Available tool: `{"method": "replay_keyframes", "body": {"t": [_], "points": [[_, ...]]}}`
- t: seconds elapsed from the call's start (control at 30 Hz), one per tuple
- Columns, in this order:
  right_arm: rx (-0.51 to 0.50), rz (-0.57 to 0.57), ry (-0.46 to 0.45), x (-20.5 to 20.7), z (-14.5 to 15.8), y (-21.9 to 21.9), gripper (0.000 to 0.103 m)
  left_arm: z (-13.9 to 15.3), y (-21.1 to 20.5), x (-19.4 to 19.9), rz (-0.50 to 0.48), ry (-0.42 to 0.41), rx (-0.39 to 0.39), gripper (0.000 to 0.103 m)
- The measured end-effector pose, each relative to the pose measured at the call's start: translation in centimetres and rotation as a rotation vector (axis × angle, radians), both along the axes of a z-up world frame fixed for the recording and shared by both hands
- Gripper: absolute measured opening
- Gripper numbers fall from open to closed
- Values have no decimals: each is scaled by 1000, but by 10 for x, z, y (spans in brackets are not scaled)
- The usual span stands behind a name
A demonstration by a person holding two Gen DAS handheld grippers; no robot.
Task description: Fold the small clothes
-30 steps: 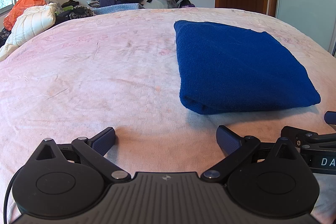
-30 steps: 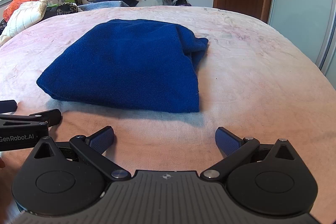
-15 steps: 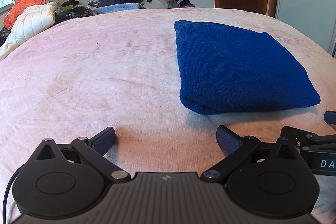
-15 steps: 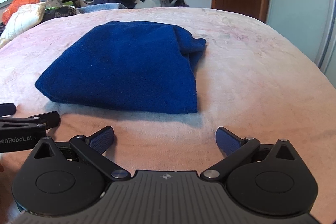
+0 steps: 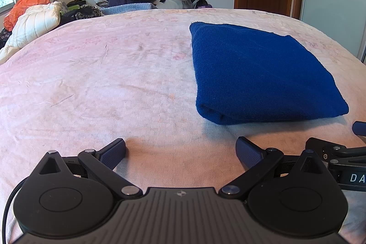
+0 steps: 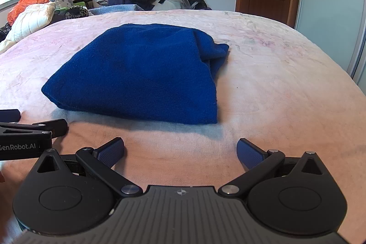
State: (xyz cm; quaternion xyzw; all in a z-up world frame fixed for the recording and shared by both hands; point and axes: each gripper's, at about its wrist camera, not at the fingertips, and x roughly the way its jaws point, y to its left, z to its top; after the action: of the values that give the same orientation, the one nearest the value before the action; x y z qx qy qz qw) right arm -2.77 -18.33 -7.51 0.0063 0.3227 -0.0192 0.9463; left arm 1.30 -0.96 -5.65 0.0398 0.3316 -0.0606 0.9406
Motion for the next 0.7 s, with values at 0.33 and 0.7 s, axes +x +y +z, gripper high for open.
{"method": "replay_keyframes", "body": {"t": [0.33, 0.7], "points": [[-8, -2, 2, 0, 0, 1, 103, 0, 0, 0, 0, 0, 0, 103], [-7, -1, 1, 0, -1, 1, 103, 0, 0, 0, 4, -2, -1, 103]]}}
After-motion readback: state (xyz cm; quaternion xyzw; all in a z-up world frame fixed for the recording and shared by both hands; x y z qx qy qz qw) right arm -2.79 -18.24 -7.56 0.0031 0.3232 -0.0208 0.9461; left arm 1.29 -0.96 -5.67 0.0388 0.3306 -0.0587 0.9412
